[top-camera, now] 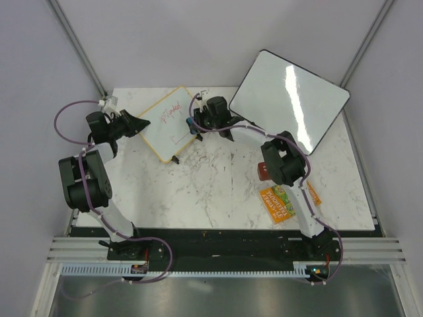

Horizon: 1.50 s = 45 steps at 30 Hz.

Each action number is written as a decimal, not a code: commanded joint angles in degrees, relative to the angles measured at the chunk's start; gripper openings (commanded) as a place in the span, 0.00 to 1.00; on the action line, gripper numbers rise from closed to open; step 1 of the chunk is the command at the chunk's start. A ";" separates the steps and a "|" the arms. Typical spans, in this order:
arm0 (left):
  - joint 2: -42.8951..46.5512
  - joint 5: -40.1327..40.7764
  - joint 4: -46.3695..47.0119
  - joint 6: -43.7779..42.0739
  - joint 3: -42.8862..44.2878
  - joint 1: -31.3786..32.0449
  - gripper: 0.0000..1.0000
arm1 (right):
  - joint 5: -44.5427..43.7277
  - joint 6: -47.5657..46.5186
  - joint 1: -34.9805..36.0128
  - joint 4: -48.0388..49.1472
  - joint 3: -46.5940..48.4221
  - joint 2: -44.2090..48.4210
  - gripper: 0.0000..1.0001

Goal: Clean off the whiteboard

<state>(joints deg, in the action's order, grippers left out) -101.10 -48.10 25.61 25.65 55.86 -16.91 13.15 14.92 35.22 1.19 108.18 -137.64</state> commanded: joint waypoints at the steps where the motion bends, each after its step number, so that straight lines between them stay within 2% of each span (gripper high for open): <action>1: -0.06 6.70 -2.23 -8.51 -0.57 -0.06 0.02 | 6.19 -2.96 7.40 -6.37 1.59 -1.57 0.00; 16: -0.50 6.88 -2.67 -8.69 0.04 0.21 0.02 | 8.30 -7.53 15.49 -12.70 10.56 -5.00 0.00; 19: -0.33 6.96 -2.75 -8.69 -0.13 0.21 0.02 | 5.32 -7.10 16.02 -12.88 10.82 -4.83 0.00; 22: -0.15 7.05 -2.75 -8.77 -0.13 0.30 0.02 | -3.37 -5.96 15.93 -13.76 10.47 -4.57 0.00; 26: -0.06 7.14 -2.84 -8.77 -0.22 0.30 0.02 | -10.50 -2.45 13.48 -13.94 8.45 -3.77 0.00; 37: 0.11 7.49 -3.02 -8.95 -0.31 0.30 0.02 | -11.83 4.59 5.83 -4.10 -2.62 0.71 0.00; 45: 0.55 8.37 -3.37 -9.21 -0.75 0.38 0.02 | -12.44 6.61 3.19 -3.48 -3.15 0.01 0.00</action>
<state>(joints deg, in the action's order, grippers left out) -101.10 -46.74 24.75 24.38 55.86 -15.64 9.65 21.04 41.15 -1.56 106.50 -135.59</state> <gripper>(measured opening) 0.242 0.320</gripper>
